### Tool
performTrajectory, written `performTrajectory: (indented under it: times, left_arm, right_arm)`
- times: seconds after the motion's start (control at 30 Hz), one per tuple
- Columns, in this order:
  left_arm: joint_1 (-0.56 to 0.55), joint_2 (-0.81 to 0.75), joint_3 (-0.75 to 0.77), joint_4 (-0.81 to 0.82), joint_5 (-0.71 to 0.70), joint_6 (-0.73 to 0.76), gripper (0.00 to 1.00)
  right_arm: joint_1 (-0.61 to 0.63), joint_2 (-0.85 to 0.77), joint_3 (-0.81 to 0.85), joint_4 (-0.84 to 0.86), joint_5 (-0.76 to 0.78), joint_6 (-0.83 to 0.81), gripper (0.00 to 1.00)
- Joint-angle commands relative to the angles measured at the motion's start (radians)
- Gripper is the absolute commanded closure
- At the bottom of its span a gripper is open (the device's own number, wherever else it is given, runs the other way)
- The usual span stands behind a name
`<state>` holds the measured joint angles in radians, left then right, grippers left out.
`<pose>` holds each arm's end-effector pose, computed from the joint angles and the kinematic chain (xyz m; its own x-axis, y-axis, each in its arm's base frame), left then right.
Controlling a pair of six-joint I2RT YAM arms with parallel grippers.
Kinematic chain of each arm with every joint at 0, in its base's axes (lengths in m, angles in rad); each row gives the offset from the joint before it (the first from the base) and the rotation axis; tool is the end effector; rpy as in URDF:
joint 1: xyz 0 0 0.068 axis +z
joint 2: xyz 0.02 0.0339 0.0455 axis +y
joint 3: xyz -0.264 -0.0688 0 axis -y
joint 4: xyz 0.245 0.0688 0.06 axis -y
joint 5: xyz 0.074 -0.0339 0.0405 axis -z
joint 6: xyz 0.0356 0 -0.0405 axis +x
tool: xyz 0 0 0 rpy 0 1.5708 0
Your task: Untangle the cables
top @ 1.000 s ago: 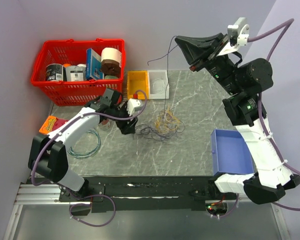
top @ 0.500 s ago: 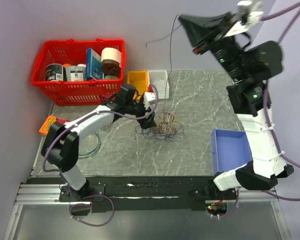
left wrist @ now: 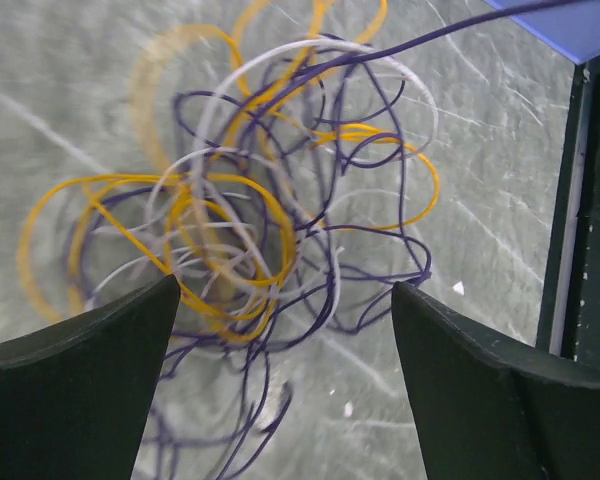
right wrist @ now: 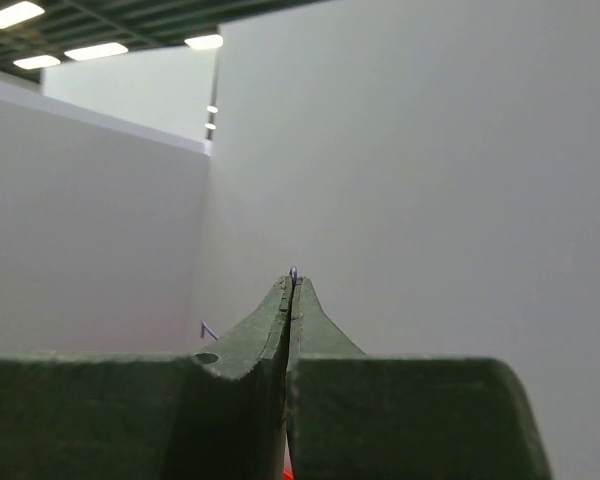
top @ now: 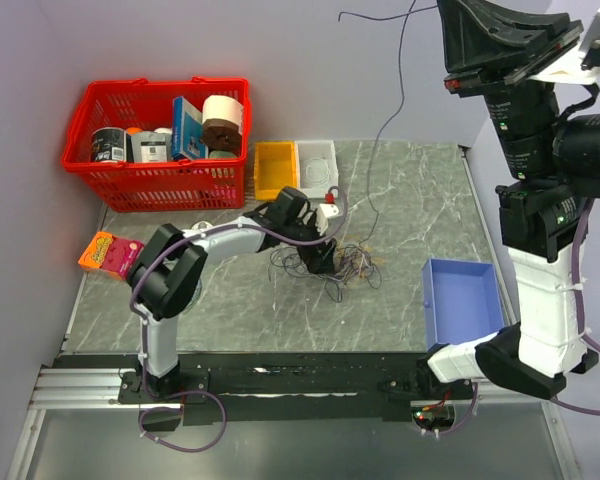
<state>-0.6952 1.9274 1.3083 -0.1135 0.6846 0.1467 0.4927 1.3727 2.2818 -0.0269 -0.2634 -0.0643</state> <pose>0.3097 -0.2876 0.1996 -0.3828 0.4667 -0.7973 0.9231 0.2280 -0.3097 0.1191 0.0744 0.6862 0.7176 0.3148 -0.6212 -0.5575 0.7943 -0.2415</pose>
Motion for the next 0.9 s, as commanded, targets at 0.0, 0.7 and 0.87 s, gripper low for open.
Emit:
performTrajectory:
  times: [0.0, 0.7, 0.87]
  left_arm:
    - [-0.020, 0.044, 0.045, 0.040, -0.016, -0.047, 0.07]
    - [0.063, -0.001, -0.148, -0.230, -0.488, 0.117, 0.97]
    - [0.126, -0.039, -0.201, -0.229, -0.582, 0.171, 0.74]
  right_arm:
    - [-0.006, -0.029, -0.006, -0.014, 0.160, -0.150, 1.00]
    - [-0.062, -0.058, 0.212, 0.022, 0.535, -0.627, 1.00]
    - [-0.062, -0.104, 0.217, 0.048, 0.530, -0.680, 1.00]
